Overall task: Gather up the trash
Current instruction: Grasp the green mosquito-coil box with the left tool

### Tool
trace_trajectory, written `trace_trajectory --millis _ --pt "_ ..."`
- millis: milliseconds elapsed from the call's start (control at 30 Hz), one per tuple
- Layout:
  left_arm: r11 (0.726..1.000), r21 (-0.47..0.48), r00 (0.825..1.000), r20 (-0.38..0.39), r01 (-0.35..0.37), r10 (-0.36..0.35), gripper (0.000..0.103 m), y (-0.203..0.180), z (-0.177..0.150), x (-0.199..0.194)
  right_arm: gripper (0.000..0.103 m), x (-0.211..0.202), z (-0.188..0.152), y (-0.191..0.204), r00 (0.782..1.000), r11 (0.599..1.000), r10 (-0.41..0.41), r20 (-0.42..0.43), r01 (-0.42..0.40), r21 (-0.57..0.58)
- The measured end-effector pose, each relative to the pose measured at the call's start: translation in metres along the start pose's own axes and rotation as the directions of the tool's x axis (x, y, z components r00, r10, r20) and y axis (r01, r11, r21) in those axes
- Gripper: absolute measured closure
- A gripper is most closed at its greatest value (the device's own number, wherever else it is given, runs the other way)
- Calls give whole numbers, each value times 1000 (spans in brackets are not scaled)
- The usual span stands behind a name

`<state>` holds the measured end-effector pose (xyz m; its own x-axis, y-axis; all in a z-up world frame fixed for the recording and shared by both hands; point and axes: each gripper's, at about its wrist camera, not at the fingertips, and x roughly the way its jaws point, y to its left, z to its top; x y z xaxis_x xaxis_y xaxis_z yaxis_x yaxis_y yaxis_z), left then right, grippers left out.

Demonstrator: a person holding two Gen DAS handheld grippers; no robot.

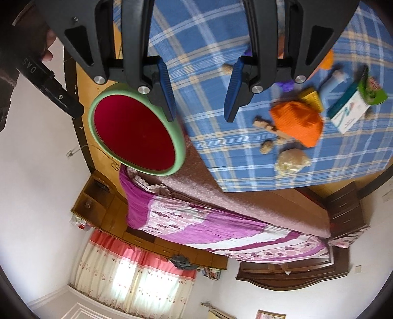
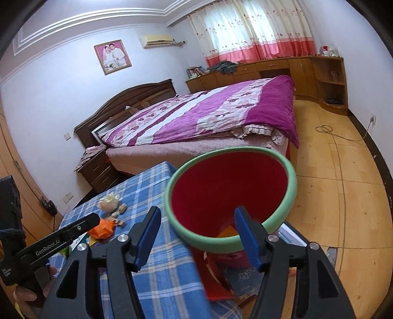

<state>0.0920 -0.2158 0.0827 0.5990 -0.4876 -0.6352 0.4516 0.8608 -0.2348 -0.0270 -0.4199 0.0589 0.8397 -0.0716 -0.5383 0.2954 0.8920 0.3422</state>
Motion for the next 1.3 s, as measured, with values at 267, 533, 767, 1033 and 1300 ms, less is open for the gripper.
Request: trace_trajectory --millis 267,533,767,1033,1300 --pt "997 -42 998 24 -58 59 62 31 -9 -33 34 -5 -10 31 999 999 43 -17 -43 -31" --pt "988 -88 990 46 -127 132 62 65 -17 -64 30 -5 -24 63 997 996 68 -43 -71 -60" --pt "973 -122 979 40 -194 200 56 99 -25 -82 29 -1 -38 85 992 992 94 -78 -100 -75" --pt "944 -173 958 11 -282 288 50 140 -36 -89 29 10 -47 110 987 987 111 -117 -123 -102" --pt "918 -218 942 -13 -331 336 28 174 -47 -82 29 24 -54 124 982 985 109 -154 -128 -115"
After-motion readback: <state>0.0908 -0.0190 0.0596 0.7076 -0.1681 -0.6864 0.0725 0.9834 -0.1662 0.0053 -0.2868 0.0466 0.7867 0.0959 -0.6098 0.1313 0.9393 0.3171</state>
